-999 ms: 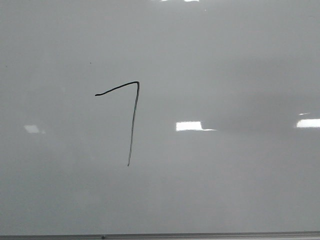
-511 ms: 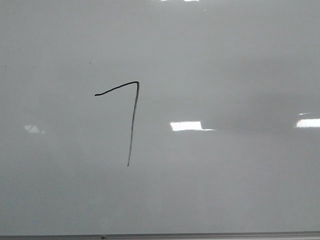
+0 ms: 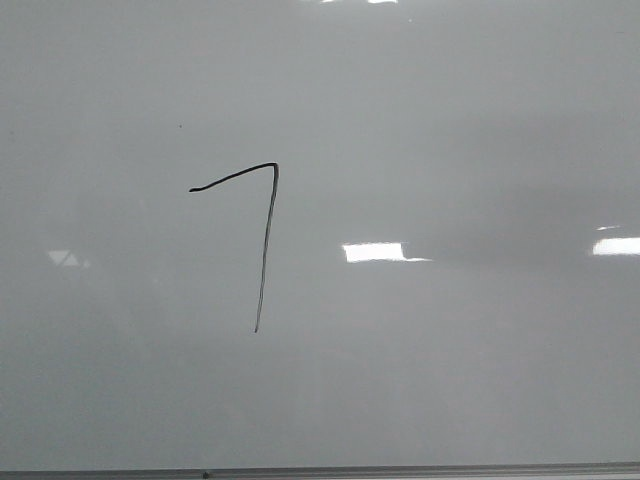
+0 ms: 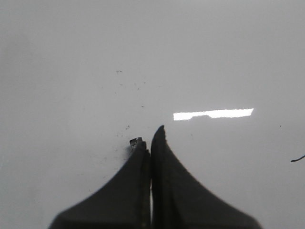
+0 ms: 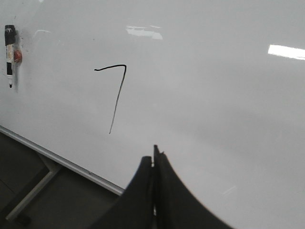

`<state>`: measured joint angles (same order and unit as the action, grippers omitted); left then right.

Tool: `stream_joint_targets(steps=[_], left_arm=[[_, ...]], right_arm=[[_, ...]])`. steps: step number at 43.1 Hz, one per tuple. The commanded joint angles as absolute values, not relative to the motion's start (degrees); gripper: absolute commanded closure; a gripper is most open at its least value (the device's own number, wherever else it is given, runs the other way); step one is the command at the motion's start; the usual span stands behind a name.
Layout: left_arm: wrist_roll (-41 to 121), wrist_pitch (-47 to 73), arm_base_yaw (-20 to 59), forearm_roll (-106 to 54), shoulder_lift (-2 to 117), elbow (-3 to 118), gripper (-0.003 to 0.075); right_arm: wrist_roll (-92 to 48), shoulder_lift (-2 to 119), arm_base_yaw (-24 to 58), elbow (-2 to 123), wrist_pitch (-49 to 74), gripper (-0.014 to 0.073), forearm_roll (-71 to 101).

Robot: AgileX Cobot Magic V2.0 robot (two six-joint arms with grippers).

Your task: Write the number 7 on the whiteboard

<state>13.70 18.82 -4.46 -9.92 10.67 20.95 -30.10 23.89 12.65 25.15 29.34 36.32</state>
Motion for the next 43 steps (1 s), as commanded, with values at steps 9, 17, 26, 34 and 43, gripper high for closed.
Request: stream_joint_targets(steps=[9, 17, 26, 34, 43], left_arm=[[1.25, 13.71, 1.69, 0.00, -1.49, 10.69, 0.0741], [1.25, 8.39, 1.96, 0.00, -1.14, 4.18, 0.0741], [1.25, 3.19, 1.96, -0.41, -1.14, -0.47, 0.0741], [1.25, 3.61, 1.96, -0.41, -1.03, -0.57, 0.0741], [1.25, 3.61, 1.96, -0.41, -1.03, -0.57, 0.0741]], right_arm=[[-30.19, 23.99, 12.25, 26.56, 26.52, 0.0662, 38.05], [-30.19, 24.05, 12.25, 26.56, 26.90, 0.0662, 38.05], [-30.19, 24.05, 12.37, 26.56, 26.91, 0.0662, 38.05], [-30.19, 24.05, 12.38, 26.56, 26.96, 0.0662, 38.05], [-30.19, 24.05, 12.38, 26.56, 26.96, 0.0662, 38.05]])
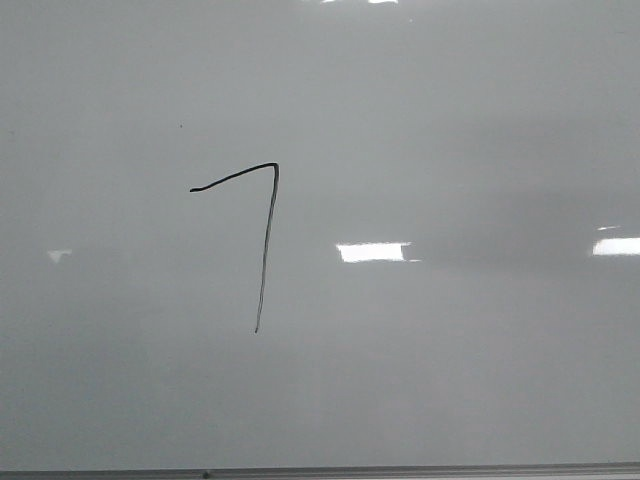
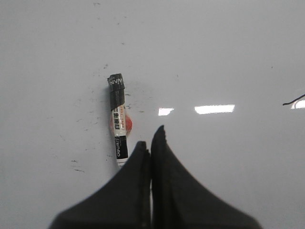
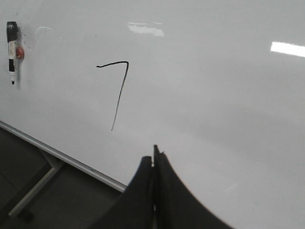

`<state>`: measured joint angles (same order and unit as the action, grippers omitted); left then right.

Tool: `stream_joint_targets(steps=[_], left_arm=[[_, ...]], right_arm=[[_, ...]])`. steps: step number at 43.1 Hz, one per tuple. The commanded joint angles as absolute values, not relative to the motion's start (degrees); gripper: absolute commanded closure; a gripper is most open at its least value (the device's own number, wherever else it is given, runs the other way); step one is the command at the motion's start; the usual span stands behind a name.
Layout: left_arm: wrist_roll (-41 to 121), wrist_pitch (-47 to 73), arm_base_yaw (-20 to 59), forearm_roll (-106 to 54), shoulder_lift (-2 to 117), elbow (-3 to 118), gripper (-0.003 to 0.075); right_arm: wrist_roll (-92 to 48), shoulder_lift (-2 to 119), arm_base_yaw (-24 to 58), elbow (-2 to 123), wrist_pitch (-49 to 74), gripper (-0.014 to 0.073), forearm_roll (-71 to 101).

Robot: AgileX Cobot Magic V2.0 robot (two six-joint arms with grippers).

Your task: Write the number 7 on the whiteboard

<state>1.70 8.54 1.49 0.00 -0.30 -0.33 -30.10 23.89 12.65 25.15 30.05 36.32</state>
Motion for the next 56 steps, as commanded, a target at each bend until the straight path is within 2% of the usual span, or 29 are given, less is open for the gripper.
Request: stream_joint_targets(steps=[1, 18, 25, 32, 36, 51, 56], left_arm=[[1.25, 3.61, 1.96, -0.41, -1.03, -0.57, 0.0741], [1.25, 3.61, 1.96, -0.41, -1.03, -0.57, 0.0741], [1.25, 3.61, 1.96, -0.41, -1.03, -0.57, 0.0741], [1.25, 3.61, 1.96, -0.41, -1.03, -0.57, 0.0741], [1.25, 3.61, 1.96, -0.41, -1.03, -0.57, 0.0741], [1.25, 3.61, 1.96, -0.41, -1.03, -0.57, 0.0741], [1.25, 3.61, 1.96, -0.41, -1.03, -0.57, 0.0741]], right_arm=[[-30.19, 24.05, 12.38, 26.56, 26.96, 0.0662, 38.05], [-30.29, 24.05, 12.38, 26.56, 26.79, 0.0662, 38.05], [-30.96, 21.61, 12.38, 22.17, 14.67, 0.0662, 33.50], [-21.07, 15.73, 12.38, 13.37, 2.96, 0.0662, 21.04], [-15.19, 11.72, 12.08, 8.41, 0.56, 0.0662, 14.70], [0.00, -1.60, 0.35, -0.49, 4.32, 0.0662, 9.11], [3.54, -1.67, -0.81, -1.34, 5.39, 0.0662, 6.93]])
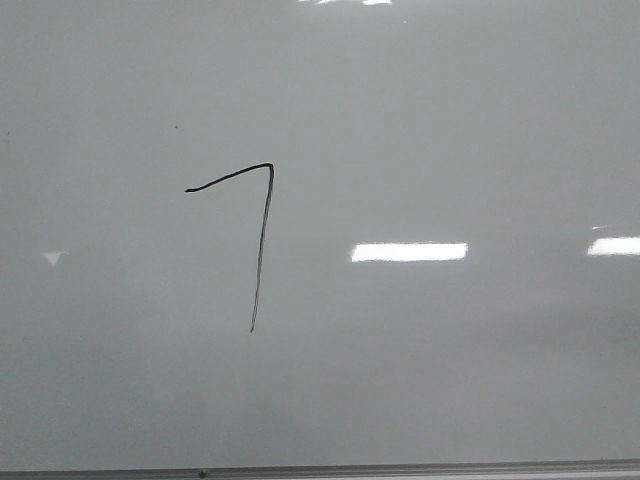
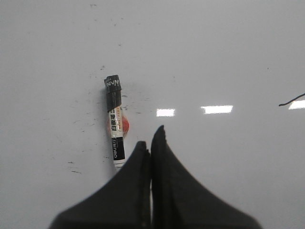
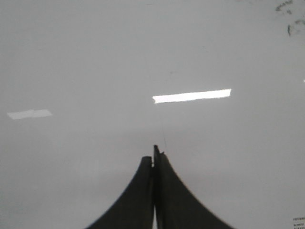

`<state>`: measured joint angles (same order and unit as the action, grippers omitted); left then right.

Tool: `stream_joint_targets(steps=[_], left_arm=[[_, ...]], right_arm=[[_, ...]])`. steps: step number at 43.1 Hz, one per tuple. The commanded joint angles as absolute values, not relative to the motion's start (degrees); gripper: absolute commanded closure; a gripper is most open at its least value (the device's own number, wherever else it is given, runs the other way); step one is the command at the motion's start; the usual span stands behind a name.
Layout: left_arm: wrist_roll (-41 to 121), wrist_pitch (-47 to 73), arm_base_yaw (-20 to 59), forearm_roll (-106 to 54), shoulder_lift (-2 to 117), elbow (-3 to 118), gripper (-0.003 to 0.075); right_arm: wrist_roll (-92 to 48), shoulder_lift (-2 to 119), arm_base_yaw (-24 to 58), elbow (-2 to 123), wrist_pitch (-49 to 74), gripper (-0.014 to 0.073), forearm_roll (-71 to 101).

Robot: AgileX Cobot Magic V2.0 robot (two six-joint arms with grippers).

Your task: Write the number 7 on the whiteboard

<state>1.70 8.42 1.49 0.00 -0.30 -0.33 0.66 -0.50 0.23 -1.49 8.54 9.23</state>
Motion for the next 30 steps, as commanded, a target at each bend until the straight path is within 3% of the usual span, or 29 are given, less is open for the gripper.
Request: stream_joint_targets(steps=[1, 30], left_arm=[[1.25, 3.61, 1.96, -0.41, -1.03, -0.57, 0.0741], [1.25, 3.61, 1.96, -0.41, -1.03, -0.57, 0.0741]], right_arm=[[3.67, -1.67, -0.81, -1.34, 5.39, 0.0662, 6.26], [3.64, -1.67, -0.81, -1.29, 5.37, 0.0662, 2.24]])
